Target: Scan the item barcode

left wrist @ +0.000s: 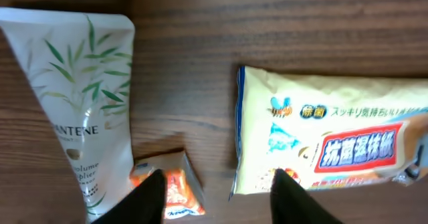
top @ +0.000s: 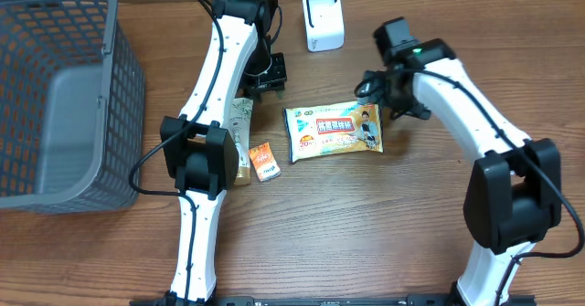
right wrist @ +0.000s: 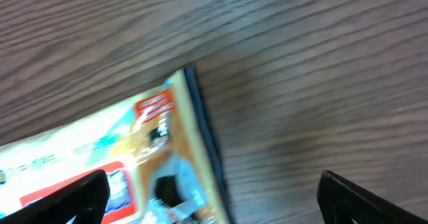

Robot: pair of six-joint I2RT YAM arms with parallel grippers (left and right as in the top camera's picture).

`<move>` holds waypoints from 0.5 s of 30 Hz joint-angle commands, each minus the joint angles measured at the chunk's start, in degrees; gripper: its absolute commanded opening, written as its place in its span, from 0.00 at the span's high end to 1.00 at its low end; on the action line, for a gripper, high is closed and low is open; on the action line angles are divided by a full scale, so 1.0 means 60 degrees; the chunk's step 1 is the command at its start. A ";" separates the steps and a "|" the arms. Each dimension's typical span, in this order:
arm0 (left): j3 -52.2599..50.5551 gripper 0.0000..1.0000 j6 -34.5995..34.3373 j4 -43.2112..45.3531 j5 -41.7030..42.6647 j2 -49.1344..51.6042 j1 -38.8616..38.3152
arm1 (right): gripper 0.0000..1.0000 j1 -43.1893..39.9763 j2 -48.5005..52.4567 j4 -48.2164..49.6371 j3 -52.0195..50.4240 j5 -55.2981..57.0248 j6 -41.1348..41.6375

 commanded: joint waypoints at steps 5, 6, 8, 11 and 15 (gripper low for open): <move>-0.1854 0.39 0.0324 0.0845 0.1548 0.0076 -0.0168 | 0.00 -0.0954 0.0528 0.1537 -0.1147 -0.4065 -0.1537; -0.2131 0.40 0.0408 0.1078 0.1836 0.0076 -0.0186 | 0.00 -0.0954 0.0583 0.1807 -0.1304 -0.4390 -0.1541; -0.2579 0.39 0.0441 0.1435 0.2266 0.0076 -0.0211 | 0.00 -0.0936 0.0707 0.2182 -0.1519 -0.4681 -0.1534; -0.3082 0.40 0.0433 0.1778 0.2514 0.0076 -0.0211 | 0.00 -0.0812 0.0900 0.2601 -0.1800 -0.4761 -0.1530; -0.3668 0.41 0.0408 0.2233 0.2652 0.0076 -0.0215 | 0.00 -0.0721 0.1024 0.3111 -0.2189 -0.4761 -0.1319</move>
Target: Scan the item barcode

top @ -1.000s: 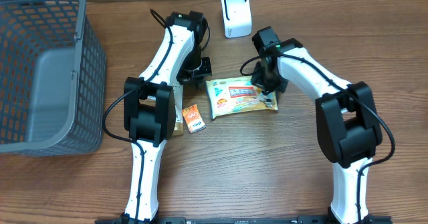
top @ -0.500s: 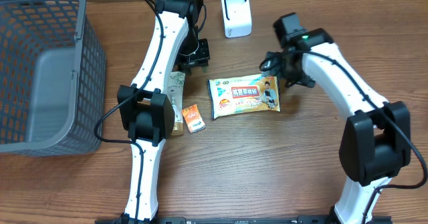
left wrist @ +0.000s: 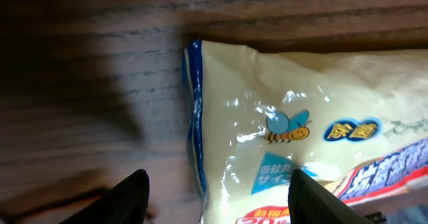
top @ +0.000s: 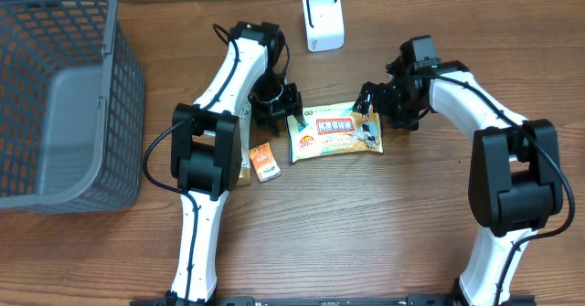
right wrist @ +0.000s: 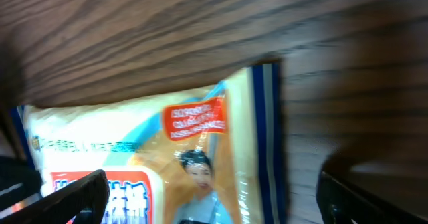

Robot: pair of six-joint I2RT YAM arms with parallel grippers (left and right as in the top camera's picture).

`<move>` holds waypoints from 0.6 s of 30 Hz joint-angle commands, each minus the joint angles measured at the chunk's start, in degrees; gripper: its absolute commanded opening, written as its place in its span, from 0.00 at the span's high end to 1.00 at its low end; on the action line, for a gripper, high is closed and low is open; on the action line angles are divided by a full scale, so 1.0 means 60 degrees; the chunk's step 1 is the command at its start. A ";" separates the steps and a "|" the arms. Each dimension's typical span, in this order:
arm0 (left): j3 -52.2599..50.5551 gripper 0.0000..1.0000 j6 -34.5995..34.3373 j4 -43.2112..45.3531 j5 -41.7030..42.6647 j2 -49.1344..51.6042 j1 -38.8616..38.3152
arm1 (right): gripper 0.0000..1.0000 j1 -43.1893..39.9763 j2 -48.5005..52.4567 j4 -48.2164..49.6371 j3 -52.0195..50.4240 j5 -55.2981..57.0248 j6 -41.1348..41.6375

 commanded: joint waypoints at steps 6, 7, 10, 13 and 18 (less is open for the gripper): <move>-0.1147 0.47 -0.0357 0.0954 0.0594 0.0076 -0.0073 | 0.04 0.0284 0.0284 0.0838 -0.0831 -0.0790 0.0543; -0.1249 0.49 -0.0459 0.1042 0.0590 0.0076 -0.0069 | 0.06 0.0339 0.0291 0.0849 -0.0845 -0.0787 0.0539; -0.1432 0.54 -0.0474 0.1268 0.0568 0.0076 -0.0073 | 0.09 0.0495 0.0291 0.0918 -0.0849 -0.0787 0.0535; -0.1501 0.64 -0.0470 0.1406 0.0481 0.0076 -0.0073 | 0.14 0.0678 0.0291 0.1024 -0.0849 -0.0787 0.0532; -0.1501 0.87 -0.0466 0.1599 0.0324 0.0076 -0.0069 | 0.21 0.0991 0.0288 0.1045 -0.0849 -0.0546 0.0463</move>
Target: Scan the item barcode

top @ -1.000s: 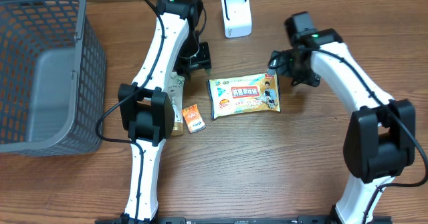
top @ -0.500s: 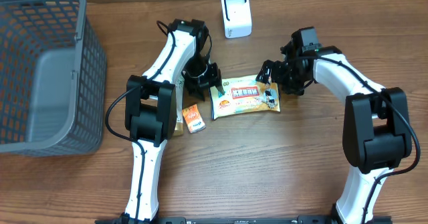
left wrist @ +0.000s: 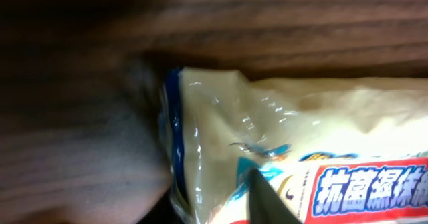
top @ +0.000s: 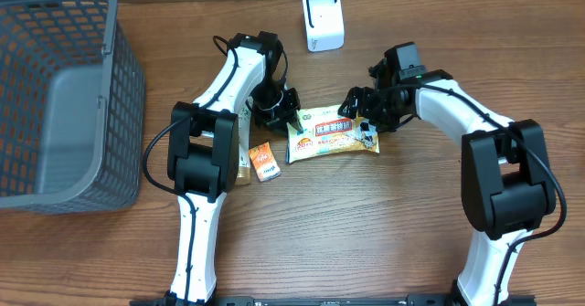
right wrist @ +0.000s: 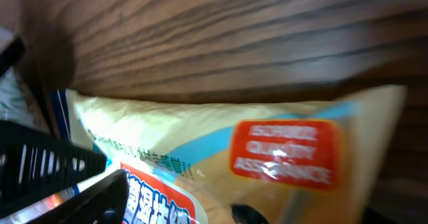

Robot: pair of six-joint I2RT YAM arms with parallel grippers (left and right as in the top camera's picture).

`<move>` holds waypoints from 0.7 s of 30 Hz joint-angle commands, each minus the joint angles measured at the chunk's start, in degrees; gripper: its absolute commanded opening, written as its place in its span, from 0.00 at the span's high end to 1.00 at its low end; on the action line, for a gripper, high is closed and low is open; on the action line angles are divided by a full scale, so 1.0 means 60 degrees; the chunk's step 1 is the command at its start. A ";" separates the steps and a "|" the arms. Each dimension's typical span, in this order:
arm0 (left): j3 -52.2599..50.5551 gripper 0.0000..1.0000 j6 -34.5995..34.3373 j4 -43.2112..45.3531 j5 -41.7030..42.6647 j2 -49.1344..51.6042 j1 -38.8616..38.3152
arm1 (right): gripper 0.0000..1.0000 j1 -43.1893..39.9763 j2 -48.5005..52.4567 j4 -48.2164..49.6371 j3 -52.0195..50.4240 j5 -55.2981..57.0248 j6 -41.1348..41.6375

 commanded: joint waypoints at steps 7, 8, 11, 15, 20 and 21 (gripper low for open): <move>-0.0011 0.96 0.0630 0.0328 -0.1009 0.0324 0.0055 | 0.14 0.0284 0.0102 -0.1821 0.0117 0.2029 0.0000; 0.0128 0.96 0.0670 0.0270 -0.1013 0.0324 0.0109 | 0.14 0.0270 0.0040 -0.2142 0.0226 0.2324 0.0004; 0.0998 0.94 0.0852 -0.0051 -0.1016 0.0324 0.0335 | 0.13 0.0266 -0.0306 -0.3377 0.0608 0.3723 0.0007; 0.2477 0.84 0.1242 -0.0594 -0.1038 0.0324 0.0554 | 0.10 0.0364 -0.0809 -0.4084 0.0987 0.4477 -0.0539; 0.4273 0.44 0.1279 -0.1399 -0.1042 0.0324 0.0739 | 0.10 0.0820 -0.1155 -0.3636 0.1239 0.4386 -0.2302; 0.4546 0.37 0.1169 -0.1526 -0.1045 0.0324 0.0780 | 0.09 0.0947 -0.1155 -0.3490 0.1242 0.4255 -0.2765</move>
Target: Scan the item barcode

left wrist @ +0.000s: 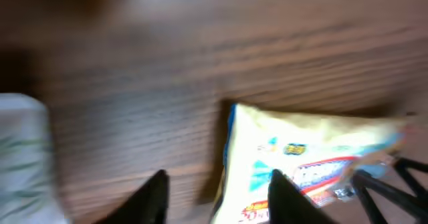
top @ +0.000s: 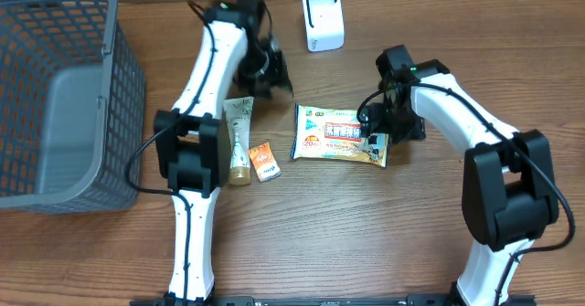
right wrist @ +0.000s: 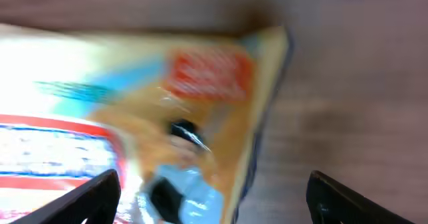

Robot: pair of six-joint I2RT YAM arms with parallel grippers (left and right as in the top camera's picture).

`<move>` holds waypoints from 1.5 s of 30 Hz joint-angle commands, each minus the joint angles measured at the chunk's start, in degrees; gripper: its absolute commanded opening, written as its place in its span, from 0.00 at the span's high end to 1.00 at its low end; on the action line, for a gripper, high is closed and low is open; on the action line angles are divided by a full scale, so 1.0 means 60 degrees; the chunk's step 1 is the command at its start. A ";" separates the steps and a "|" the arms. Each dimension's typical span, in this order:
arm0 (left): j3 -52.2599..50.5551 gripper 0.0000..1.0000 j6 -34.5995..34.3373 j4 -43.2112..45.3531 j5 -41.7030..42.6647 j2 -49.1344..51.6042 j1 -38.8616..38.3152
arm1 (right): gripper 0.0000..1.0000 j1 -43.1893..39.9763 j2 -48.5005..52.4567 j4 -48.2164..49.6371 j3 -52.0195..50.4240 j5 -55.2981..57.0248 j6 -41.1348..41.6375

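The wipes packet (top: 340, 134), yellow and orange with a printed label, lies flat mid-table, its right end slightly lower. My right gripper (top: 385, 129) is at that right end, open; in the right wrist view the packet's end (right wrist: 200, 117) lies between the wide-apart fingertips of the gripper (right wrist: 221, 207). My left gripper (top: 267, 70) is back and to the left of the packet, open and empty; its wrist view shows the gripper (left wrist: 217, 200) above the packet's left end (left wrist: 301, 154). The white scanner (top: 324, 19) stands at the back.
A grey basket (top: 64, 96) fills the left side. A pale Pantene tube (top: 239, 134) and a small orange sachet (top: 265, 161) lie left of the packet. The tube (left wrist: 23, 157) also shows in the left wrist view.
My left gripper has left the packet's left end and now sits farther back, near the tube's top. The packet lies a little to the right and flatter. My right gripper stays at its right end.
Both grippers began open, back from the packet's two ends. They then stood low at each end, and after that pressed in with the packet bunched between them. Now the left one is away and the packet lies shifted right.
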 commanded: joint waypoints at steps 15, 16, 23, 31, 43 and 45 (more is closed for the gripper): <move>0.0874 0.00 -0.0874 -0.1275 -0.1147 0.0095 0.0306 | 0.03 0.2404 -0.0419 0.0827 0.0262 0.0776 -0.7712; 0.0874 0.00 -0.0871 -0.1282 -0.1158 0.0095 0.0306 | 0.03 0.2353 -0.0419 0.0827 0.0262 0.0776 -0.7865; 0.0874 0.00 -0.0871 -0.1308 -0.1155 0.0095 0.0306 | 0.02 0.1807 -0.0229 0.1005 0.0262 0.0586 -0.8302; 0.0874 0.00 -0.0871 -0.1300 -0.1151 0.0095 0.0306 | 0.02 0.1617 0.0535 0.0539 0.0262 -0.0783 -0.8772; 0.0874 0.00 -0.0871 -0.1300 -0.1151 0.0095 0.0306 | 0.27 0.1632 0.0940 0.0696 0.0262 -0.0776 -0.8633; 0.0874 0.00 -0.0871 -0.1297 -0.1155 0.0095 0.0306 | 0.33 0.1632 0.0940 0.0845 0.0262 -0.0776 -0.8331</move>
